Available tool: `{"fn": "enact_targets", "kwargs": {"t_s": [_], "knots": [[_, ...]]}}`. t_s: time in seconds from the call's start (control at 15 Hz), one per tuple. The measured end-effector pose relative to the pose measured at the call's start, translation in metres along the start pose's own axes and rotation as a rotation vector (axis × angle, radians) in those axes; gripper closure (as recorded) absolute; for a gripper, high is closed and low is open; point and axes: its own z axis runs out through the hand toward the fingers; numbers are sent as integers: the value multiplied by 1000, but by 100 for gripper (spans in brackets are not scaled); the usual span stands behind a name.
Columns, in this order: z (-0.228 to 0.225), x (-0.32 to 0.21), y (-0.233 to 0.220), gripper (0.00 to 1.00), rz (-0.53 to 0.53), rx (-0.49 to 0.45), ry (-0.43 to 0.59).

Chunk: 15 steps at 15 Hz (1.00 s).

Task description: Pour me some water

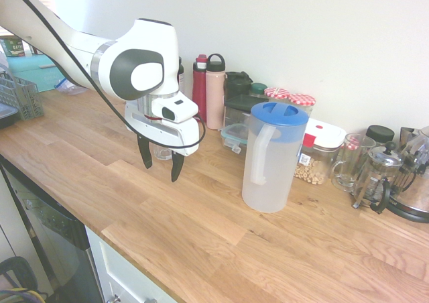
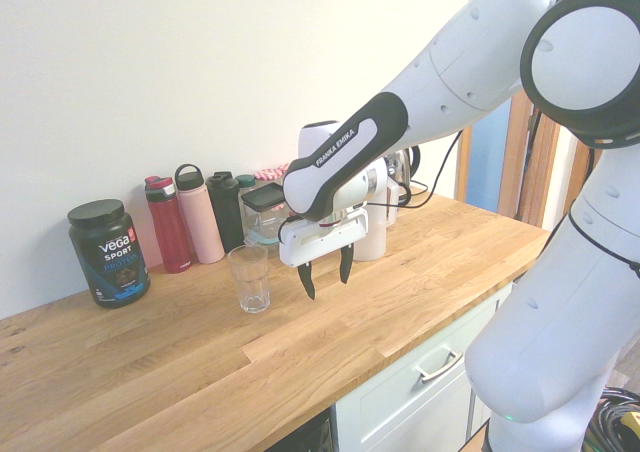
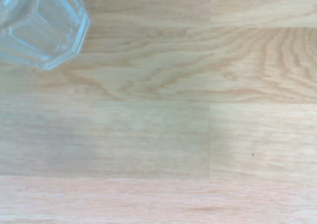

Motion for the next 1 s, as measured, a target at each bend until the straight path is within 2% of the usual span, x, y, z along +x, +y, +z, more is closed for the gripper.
{"fn": "enact_targets", "kwargs": {"t_s": [0.33, 0.73, 1.0], "knots": [[-22, 6, 4, 0, 8, 40, 49], [-165, 50, 48, 0, -11, 111, 154], [-218, 83, 87, 0, 12, 140, 191]]}}
